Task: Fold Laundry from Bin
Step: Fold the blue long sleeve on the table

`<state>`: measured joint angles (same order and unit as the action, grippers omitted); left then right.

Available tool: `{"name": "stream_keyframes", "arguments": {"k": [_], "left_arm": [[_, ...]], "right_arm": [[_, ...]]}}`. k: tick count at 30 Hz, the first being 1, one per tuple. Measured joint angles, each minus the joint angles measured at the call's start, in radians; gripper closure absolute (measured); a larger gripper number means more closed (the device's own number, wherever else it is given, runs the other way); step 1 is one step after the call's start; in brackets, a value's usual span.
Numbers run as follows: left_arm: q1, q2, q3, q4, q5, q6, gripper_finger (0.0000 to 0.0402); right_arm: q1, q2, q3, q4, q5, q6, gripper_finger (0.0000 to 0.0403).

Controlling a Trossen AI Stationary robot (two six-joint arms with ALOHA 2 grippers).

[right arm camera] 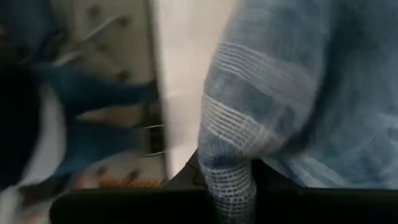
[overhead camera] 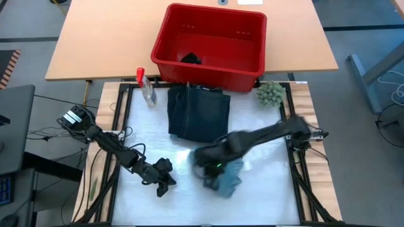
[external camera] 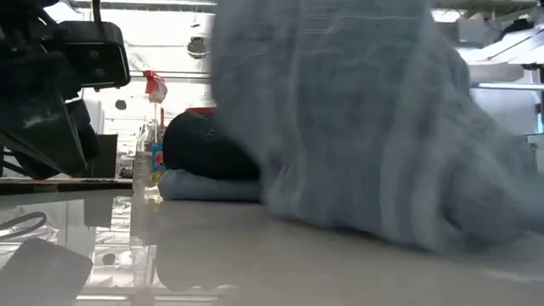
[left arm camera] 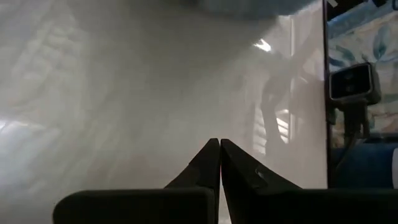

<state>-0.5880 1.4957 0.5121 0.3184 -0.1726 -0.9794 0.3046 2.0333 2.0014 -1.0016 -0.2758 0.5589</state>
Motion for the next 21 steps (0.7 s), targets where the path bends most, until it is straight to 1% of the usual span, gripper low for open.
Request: {"name": "stream_keyframes", "arguments": {"k": [2, 4, 8, 12, 15, 17, 19, 21], "left_arm": [[0.0, 0.0, 0.0, -0.003, 0.023, 0.002, 0.0401], [-0.001, 0.0, 0.0, -0.015, 0.047, 0.003, 0.0401], [-0.014, 0.0, 0.0, -0.053, 0.064, 0.002, 0.0401], [-0.032, 0.0, 0.0, -0.082, 0.064, 0.002, 0.0401], [-0.034, -0.001, 0.0, -0.107, 0.063, -0.008, 0.0401], [-0.027, -0.036, 0.0, -0.117, 0.048, 0.009, 0.0401], [-0.008, -0.112, 0.001, -0.144, 0.005, 0.065, 0.0401], [0.025, -0.208, 0.001, -0.206, -0.047, 0.147, 0.0401]], "right_arm": [[-0.016, 0.038, -0.002, 0.044, -0.109, -0.001, 0.0362], [-0.035, 0.042, -0.001, 0.051, -0.141, 0.0, 0.0362], [-0.062, 0.047, 0.0, 0.054, -0.134, -0.001, 0.0362], [-0.071, 0.049, 0.0, 0.051, -0.099, 0.012, 0.0361], [-0.071, 0.039, 0.0, 0.016, -0.115, 0.003, 0.0361], [-0.065, 0.022, 0.0, -0.021, -0.123, -0.008, 0.0361], [-0.06, -0.02, 0.0, -0.08, -0.121, -0.016, 0.0361], [-0.059, -0.074, 0.0, -0.12, -0.116, -0.029, 0.036]]}}
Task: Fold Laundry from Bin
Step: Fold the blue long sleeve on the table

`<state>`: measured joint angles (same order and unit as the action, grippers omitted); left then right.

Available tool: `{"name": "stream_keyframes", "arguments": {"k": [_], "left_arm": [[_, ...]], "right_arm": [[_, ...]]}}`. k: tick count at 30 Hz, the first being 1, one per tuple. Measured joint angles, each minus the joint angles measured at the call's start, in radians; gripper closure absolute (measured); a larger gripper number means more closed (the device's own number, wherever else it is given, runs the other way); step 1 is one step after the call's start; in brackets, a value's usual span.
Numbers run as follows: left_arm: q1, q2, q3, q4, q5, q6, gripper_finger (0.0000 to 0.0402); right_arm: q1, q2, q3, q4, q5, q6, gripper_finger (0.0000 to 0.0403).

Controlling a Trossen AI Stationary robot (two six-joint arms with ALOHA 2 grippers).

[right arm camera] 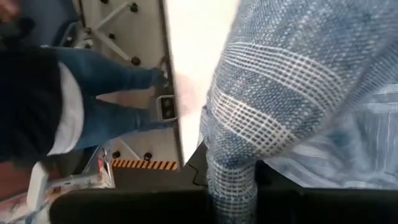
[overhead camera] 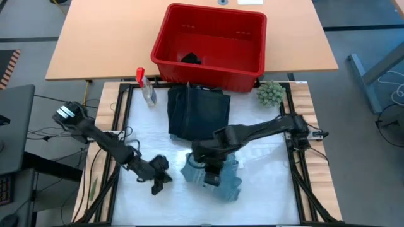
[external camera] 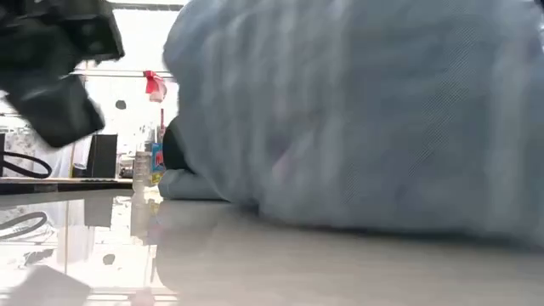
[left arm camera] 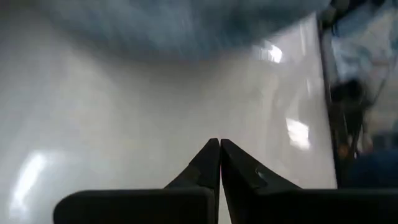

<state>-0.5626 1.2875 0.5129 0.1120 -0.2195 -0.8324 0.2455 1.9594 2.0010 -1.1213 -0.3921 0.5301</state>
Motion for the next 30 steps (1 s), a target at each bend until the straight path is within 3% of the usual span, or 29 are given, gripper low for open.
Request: {"name": "stream_keyframes", "arguments": {"k": [5, 9, 12, 16, 22, 30], "left_arm": [[0.124, -0.264, 0.0, 0.048, -0.081, 0.193, 0.0401], [0.224, -0.426, 0.005, 0.231, -0.002, 0.269, 0.038], [0.245, -0.452, 0.074, 0.262, 0.036, 0.376, 0.0341], [0.235, -0.35, 0.252, 0.105, 0.028, 0.551, 0.027], [0.264, -0.106, 0.557, -0.313, 0.017, 0.654, 0.0168], [0.302, 0.136, 0.812, -0.524, 0.09, 0.776, 0.0144]], "right_arm": [[-0.002, -0.122, 0.0, -0.044, 0.042, -0.008, 0.036], [-0.002, -0.188, 0.001, -0.166, 0.153, -0.021, 0.036], [-0.006, -0.175, 0.001, -0.239, 0.197, -0.07, 0.036], [-0.016, -0.117, 0.0, -0.226, 0.208, -0.14, 0.036], [-0.014, -0.059, 0.0, -0.21, 0.211, -0.166, 0.036], [0.012, -0.059, 0.0, -0.14, 0.212, -0.175, 0.036]]}}
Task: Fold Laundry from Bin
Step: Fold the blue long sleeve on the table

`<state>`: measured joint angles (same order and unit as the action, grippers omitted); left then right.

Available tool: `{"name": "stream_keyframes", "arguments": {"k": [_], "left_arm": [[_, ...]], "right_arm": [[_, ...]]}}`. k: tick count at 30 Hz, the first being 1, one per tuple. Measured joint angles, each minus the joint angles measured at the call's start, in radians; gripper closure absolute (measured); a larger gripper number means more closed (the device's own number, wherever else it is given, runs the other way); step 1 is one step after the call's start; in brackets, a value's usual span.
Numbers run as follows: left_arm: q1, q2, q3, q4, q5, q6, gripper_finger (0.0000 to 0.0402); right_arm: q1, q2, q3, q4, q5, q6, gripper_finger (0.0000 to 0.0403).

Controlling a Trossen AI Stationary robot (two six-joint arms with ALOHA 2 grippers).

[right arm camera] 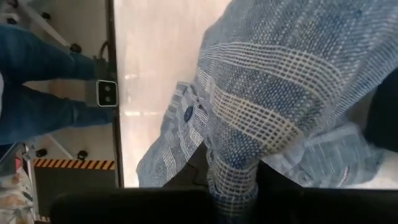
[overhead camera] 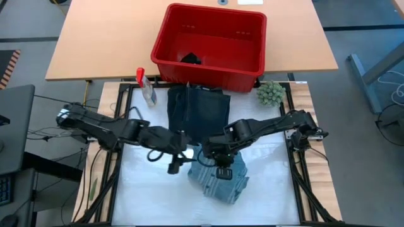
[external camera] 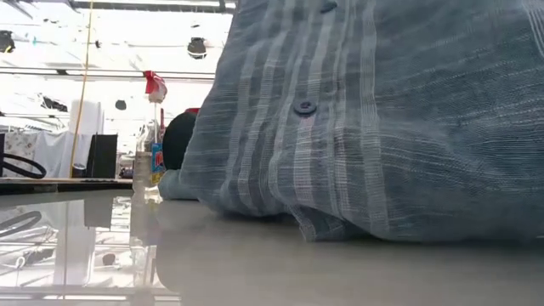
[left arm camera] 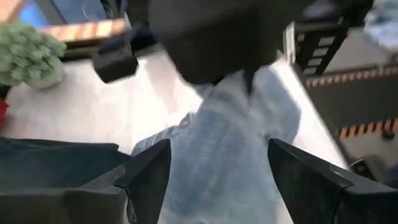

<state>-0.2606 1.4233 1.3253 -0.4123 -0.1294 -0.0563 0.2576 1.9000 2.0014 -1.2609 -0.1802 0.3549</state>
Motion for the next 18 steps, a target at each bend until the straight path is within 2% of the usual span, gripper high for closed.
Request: {"name": "stream_keyframes", "arguments": {"k": [8, 13, 18], "left_arm": [[0.029, 0.129, 0.064, 0.015, 0.052, 0.072, 0.0145], [0.032, 0.153, 0.062, -0.029, 0.227, 0.052, 0.0148], [0.044, 0.15, 0.063, -0.027, 0.204, 0.02, 0.0188]], "right_arm": [[0.022, 0.001, 0.0, 0.009, 0.0, -0.013, 0.036], [0.025, 0.001, 0.0, -0.014, 0.0, -0.013, 0.036], [0.023, 0.001, 0.0, -0.011, 0.0, -0.016, 0.036]]}}
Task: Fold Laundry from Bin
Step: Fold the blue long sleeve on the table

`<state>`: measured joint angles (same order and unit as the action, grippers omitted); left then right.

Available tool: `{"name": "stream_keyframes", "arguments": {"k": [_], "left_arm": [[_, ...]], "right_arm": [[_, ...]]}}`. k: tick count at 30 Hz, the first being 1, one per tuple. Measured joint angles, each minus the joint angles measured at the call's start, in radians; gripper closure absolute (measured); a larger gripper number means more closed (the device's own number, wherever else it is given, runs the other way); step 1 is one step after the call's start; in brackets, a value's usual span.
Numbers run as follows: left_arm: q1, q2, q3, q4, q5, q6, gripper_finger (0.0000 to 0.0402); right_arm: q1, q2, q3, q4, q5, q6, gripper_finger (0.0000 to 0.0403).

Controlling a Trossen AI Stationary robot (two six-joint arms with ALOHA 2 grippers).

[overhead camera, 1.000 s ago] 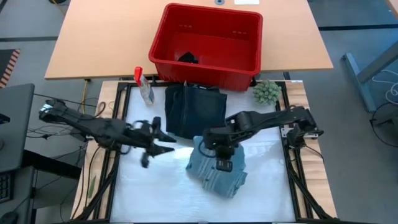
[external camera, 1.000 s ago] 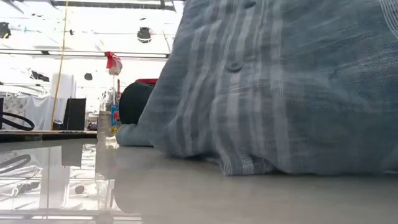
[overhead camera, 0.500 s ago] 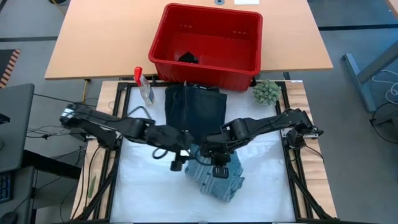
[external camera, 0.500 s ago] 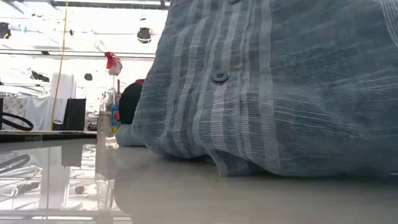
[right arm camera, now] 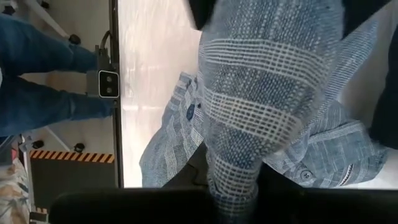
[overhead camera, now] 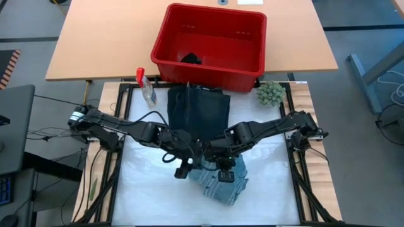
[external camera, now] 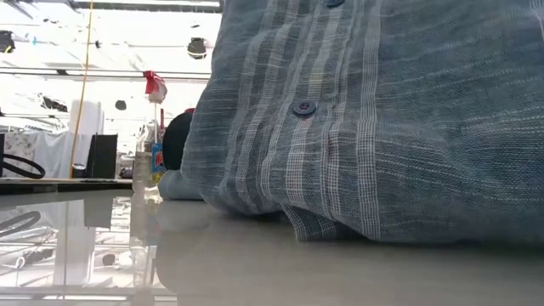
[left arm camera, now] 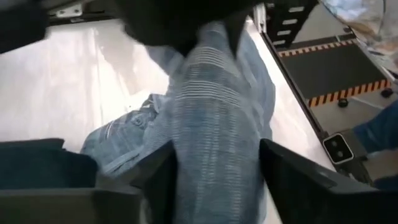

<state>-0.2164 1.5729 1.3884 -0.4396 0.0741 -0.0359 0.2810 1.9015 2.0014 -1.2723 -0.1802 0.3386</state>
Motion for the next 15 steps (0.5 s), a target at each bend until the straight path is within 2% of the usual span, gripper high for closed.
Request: {"name": "stream_keyframes", "arguments": {"k": [3, 7, 8, 12, 15], "left_arm": [[0.005, 0.0, 0.0, -0.001, 0.0, -0.028, 0.0247], [0.004, 0.0, 0.0, -0.017, 0.001, -0.025, 0.0368], [0.004, 0.0, 0.0, -0.017, 0.001, -0.029, 0.0383], [0.004, 0.0, 0.0, -0.018, 0.001, -0.033, 0.0396], [0.004, 0.0, 0.0, -0.019, 0.001, -0.033, 0.0397]], "right_arm": [[0.0, 0.0, 0.0, 0.0, 0.0, -0.006, 0.036], [-0.002, 0.001, 0.0, 0.001, -0.001, -0.008, 0.0349], [-0.002, 0.001, 0.0, 0.001, -0.001, -0.008, 0.0342], [-0.002, -0.001, 0.0, -0.002, -0.002, 0.0, 0.0298], [-0.008, -0.003, 0.011, -0.024, -0.005, 0.0, 0.0248]]}}
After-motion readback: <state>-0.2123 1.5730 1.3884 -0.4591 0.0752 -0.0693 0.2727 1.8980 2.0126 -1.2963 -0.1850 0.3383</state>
